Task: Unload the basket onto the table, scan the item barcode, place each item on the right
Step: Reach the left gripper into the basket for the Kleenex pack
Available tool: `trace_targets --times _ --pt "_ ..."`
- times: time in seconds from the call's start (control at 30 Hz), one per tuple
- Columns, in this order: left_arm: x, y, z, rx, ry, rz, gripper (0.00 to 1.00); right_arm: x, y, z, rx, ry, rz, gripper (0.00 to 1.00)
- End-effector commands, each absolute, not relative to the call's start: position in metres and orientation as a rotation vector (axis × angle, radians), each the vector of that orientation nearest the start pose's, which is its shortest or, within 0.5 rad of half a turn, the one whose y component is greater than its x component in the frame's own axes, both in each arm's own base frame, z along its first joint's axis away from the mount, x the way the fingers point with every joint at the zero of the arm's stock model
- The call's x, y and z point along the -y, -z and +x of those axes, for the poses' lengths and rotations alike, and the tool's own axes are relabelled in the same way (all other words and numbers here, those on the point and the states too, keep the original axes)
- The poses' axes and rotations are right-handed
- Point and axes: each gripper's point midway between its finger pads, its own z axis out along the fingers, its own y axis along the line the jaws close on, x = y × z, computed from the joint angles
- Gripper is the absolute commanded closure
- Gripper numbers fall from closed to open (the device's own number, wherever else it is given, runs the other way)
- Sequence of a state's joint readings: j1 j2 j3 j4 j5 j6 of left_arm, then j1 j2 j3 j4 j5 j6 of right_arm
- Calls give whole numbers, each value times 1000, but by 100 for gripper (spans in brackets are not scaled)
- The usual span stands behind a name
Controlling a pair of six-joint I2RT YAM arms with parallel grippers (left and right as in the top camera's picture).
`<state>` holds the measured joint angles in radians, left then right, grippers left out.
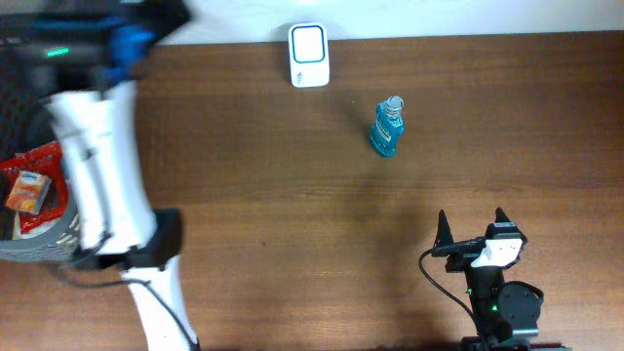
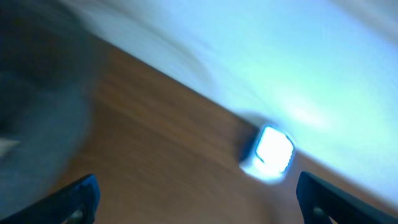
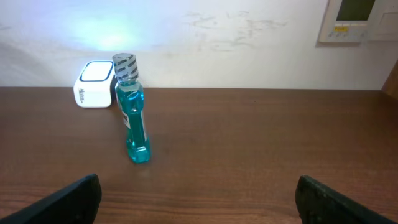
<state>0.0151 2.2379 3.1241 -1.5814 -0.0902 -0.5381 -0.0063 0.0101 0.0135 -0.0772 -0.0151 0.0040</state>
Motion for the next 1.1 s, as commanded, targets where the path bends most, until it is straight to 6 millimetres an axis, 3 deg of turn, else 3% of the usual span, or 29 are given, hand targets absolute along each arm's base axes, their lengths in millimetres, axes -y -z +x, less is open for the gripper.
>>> trace_targets --times 0.0,0.03,0.13,0.2,0.23,0.3,0.4,0.5,0.67,0.83,0.9,1.07 --pt "-137 -406 438 -2063 29 -913 1 -1 -156 246 -1648 -17 8 2" --pt "-172 -398 421 -2055 -21 -1013 1 -1 -156 246 -1648 -17 8 1" --pt "-244 -379 387 -2045 -135 -1188 2 -1 -156 246 -1648 -17 8 1" --pt "-266 -363 376 -2132 -209 -1159 5 -1 -156 246 -1648 -17 8 2" --pt "-274 -345 373 -2190 -221 -1186 6 -1 -156 246 -1648 -17 8 2" --pt "-279 -319 374 -2263 -221 -1222 6 -1 -156 246 -1648 -17 8 1" --pt "-287 -258 378 -2453 -264 -1206 7 -1 -156 246 -1648 -17 8 1" --pt "-304 -206 352 -2595 -487 -1292 8 -1 -156 246 -1648 -17 8 2" --pt "-295 -136 344 -2864 -503 -1086 14 -1 -156 246 -1648 -17 8 1" --pt "-292 -112 348 -2934 -527 -943 16 -1 -156 246 -1648 -17 8 1" --pt "-295 -112 351 -2931 -537 -911 36 -1 -156 246 -1648 -17 8 1" --pt "-299 -114 350 -2923 -576 -912 48 -1 -156 246 -1648 -17 8 2"
